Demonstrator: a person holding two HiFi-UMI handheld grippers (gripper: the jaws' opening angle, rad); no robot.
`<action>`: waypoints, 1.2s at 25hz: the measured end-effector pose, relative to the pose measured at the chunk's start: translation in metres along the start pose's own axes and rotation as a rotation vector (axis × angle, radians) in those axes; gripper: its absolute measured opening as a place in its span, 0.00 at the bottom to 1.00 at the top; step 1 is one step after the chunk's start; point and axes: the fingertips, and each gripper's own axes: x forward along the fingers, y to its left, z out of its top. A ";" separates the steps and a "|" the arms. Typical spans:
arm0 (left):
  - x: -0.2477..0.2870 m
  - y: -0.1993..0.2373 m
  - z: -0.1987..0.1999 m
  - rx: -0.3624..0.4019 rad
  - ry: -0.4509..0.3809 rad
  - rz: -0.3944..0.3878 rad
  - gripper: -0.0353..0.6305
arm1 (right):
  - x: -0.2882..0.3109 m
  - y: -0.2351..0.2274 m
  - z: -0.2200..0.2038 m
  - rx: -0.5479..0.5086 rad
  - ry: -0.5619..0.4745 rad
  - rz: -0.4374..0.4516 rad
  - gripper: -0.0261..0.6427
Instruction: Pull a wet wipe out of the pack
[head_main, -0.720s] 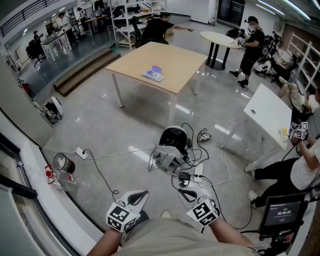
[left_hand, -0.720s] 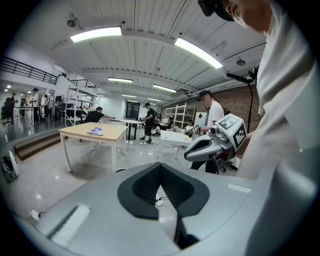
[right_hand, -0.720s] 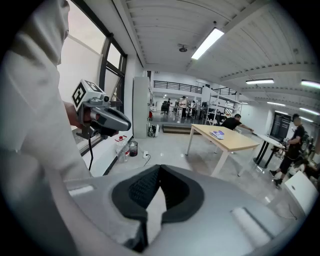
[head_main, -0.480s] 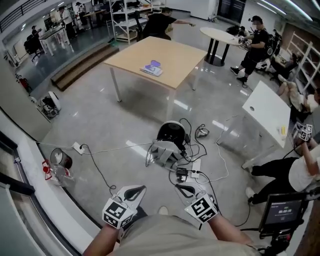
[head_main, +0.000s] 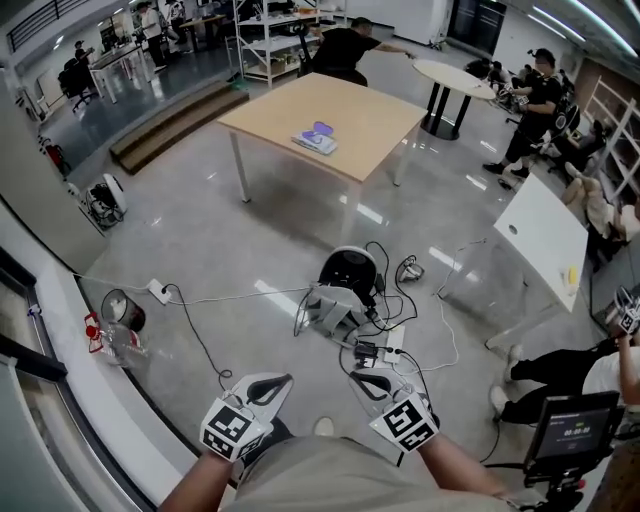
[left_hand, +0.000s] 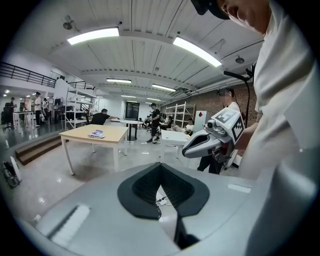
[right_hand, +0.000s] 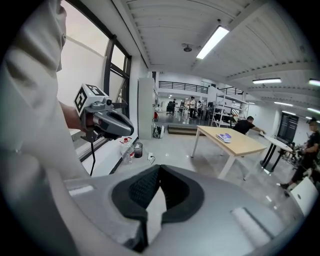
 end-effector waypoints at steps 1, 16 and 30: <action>0.000 0.002 0.001 0.002 -0.002 -0.001 0.06 | 0.002 -0.001 0.002 0.009 -0.002 0.002 0.04; -0.025 0.123 0.015 0.013 -0.035 -0.034 0.06 | 0.102 -0.018 0.070 0.022 0.030 -0.035 0.04; -0.084 0.309 0.011 0.047 0.004 -0.062 0.06 | 0.268 -0.007 0.192 0.035 -0.007 -0.051 0.04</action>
